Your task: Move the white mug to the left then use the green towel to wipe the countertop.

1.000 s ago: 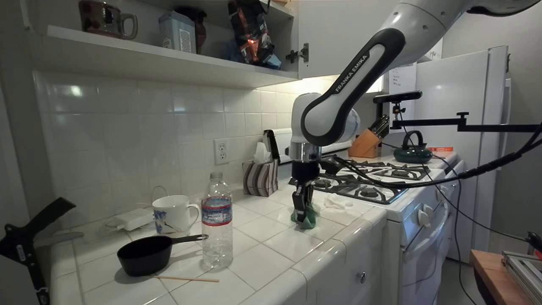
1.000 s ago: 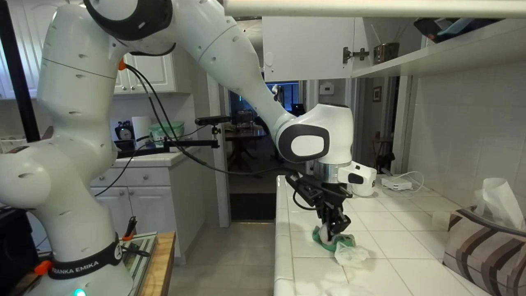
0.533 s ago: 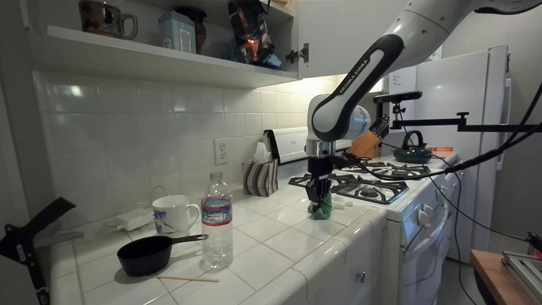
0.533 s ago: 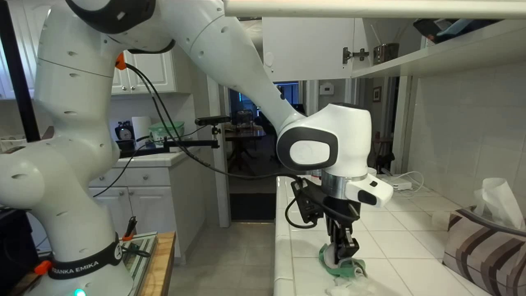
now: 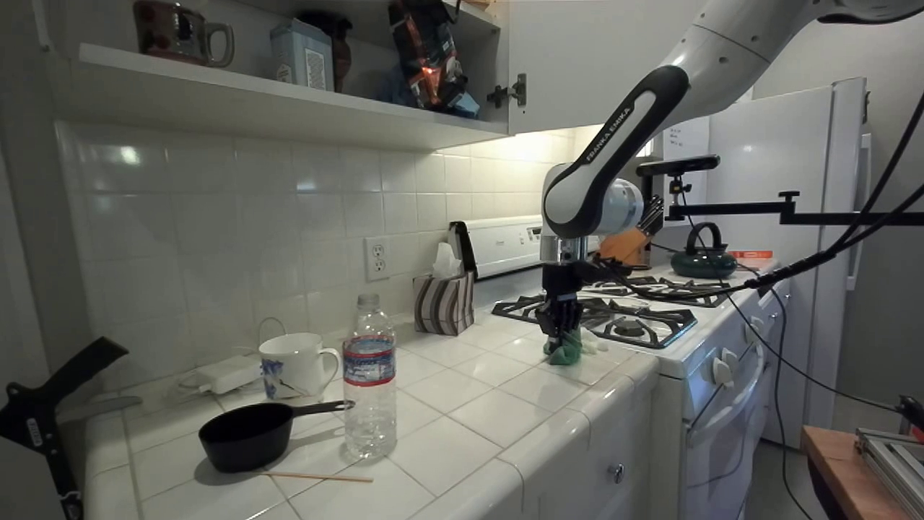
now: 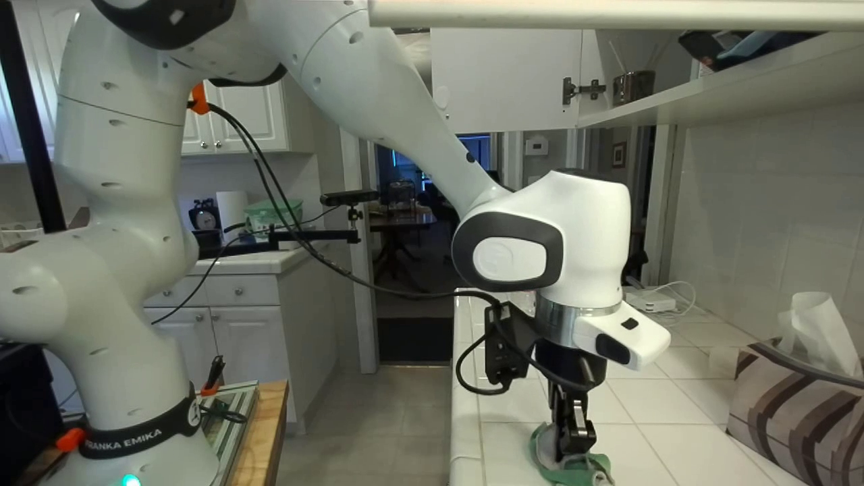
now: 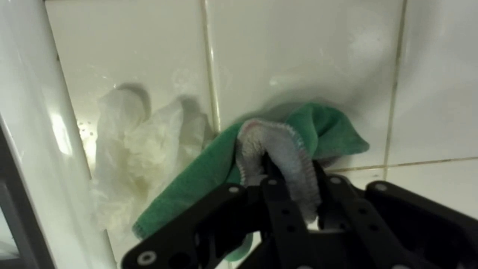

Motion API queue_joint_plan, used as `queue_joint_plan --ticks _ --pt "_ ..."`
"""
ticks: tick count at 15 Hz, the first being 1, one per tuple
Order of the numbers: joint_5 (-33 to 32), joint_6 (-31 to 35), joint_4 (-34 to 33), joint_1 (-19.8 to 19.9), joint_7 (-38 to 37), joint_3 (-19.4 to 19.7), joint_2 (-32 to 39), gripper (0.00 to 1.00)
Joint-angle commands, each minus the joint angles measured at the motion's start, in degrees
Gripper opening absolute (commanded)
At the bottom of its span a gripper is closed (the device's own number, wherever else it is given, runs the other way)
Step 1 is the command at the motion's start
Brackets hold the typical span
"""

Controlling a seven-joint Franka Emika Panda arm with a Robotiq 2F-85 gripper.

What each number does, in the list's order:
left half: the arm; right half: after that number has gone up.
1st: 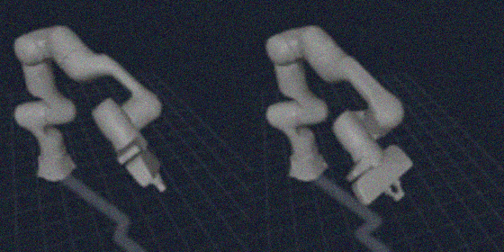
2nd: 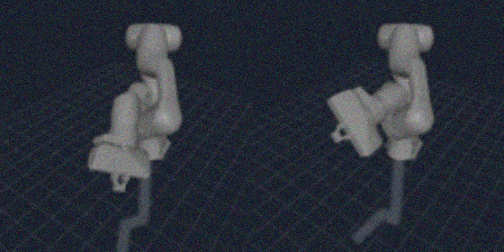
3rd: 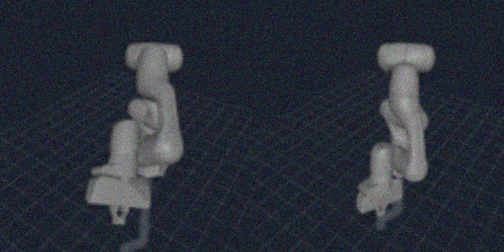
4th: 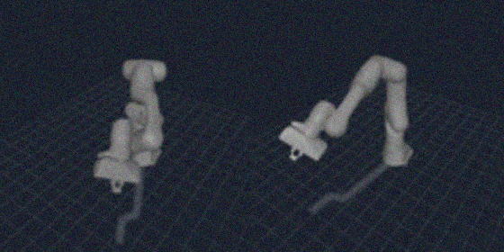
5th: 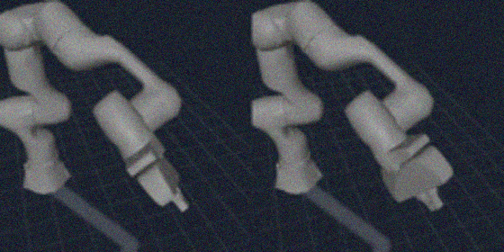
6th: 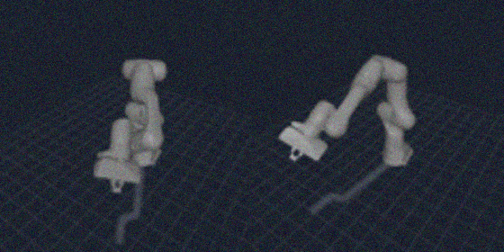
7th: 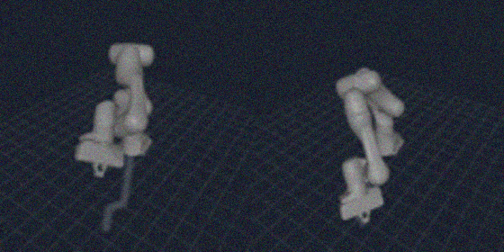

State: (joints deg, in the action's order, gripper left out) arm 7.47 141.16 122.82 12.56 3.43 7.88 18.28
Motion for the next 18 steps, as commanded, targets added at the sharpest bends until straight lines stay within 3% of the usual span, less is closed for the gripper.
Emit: queue_joint_plan --ticks 1,6,8,10,15,18 --pt "-4.8 0.7 -0.4 -3.4 -4.4 0.4 5.5 0.05" --pt "-27.1 -4.4 -3.9 -14.7 -26.3 5.2 5.5 0.05" --pt "-33.7 -8.9 -6.7 -18.2 -30.9 4.9 7.2 0.05" --pt "-37.5 -9.9 -8.5 -19.3 -28.4 3.3 8.4 0.05" --pt "-38.1 4.8 -9.8 -16.6 -19.7 0.9 10.4 0.05" --pt "-34.4 14.3 -10.9 -13.3 -11.7 -0.3 12.9 0.05"
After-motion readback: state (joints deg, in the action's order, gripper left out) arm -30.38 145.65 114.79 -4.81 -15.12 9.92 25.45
